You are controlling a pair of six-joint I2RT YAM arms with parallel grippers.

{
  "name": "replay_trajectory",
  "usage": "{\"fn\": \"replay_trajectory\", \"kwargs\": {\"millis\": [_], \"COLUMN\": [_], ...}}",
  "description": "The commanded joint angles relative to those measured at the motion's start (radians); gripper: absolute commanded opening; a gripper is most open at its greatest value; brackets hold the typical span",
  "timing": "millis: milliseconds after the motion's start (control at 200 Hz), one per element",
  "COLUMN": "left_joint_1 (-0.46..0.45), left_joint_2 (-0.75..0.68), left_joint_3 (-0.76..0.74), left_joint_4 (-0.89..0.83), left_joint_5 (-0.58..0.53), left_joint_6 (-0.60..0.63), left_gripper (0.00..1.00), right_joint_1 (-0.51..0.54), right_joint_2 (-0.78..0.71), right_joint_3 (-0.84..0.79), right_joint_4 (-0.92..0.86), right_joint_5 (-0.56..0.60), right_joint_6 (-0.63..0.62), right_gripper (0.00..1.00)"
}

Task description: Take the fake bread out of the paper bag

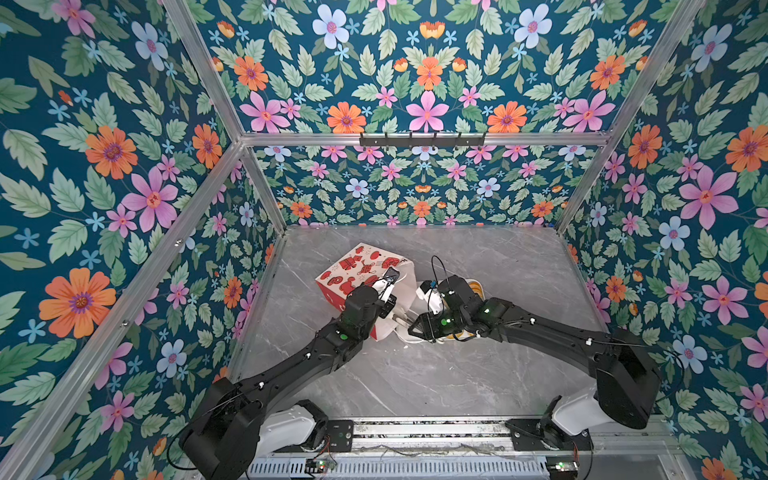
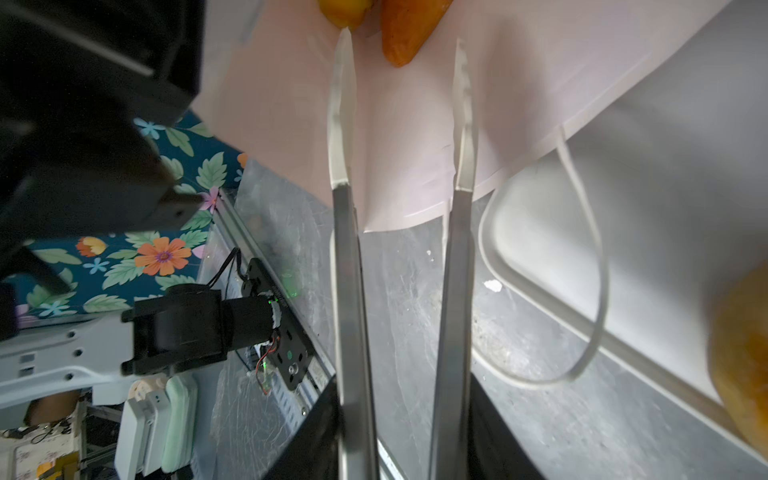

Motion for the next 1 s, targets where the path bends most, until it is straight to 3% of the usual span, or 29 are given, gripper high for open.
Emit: {"fn": "replay_trajectory", "kwargs": {"millis": [0, 180, 625, 995], "left_joint_1": [0.002, 0.001, 0.001, 0.001], "left_joint_2": [-0.028, -0.059, -0.045, -0.035], "left_joint_3": [-0.013, -0.022, -0.025, 0.026], "left_joint_4": [0.025, 0.005, 0.01, -0.038], "left_joint_5": [0.017, 0.033, 0.049, 0.034], "left_joint_6": [-0.01, -0.027, -0.06, -0.109], "left_gripper": [0.0, 0.0, 0.0, 0.0], "right_joint_1": [0.001, 0.001, 0.001, 0.003], "right_joint_2": [0.039, 0.103, 0.24, 0.217], "right_joint_3": [0.03, 0.086, 0.197, 0.132], "right_joint_4": [0.04, 0.054, 0.088, 0.205], "right_joint_5": [0.072, 0.144, 0.178, 0.248], "right_joint_6": [-0.039, -0.074, -0.115, -0.139], "right_gripper": [0.41, 0.4, 0.39, 0.38]}}
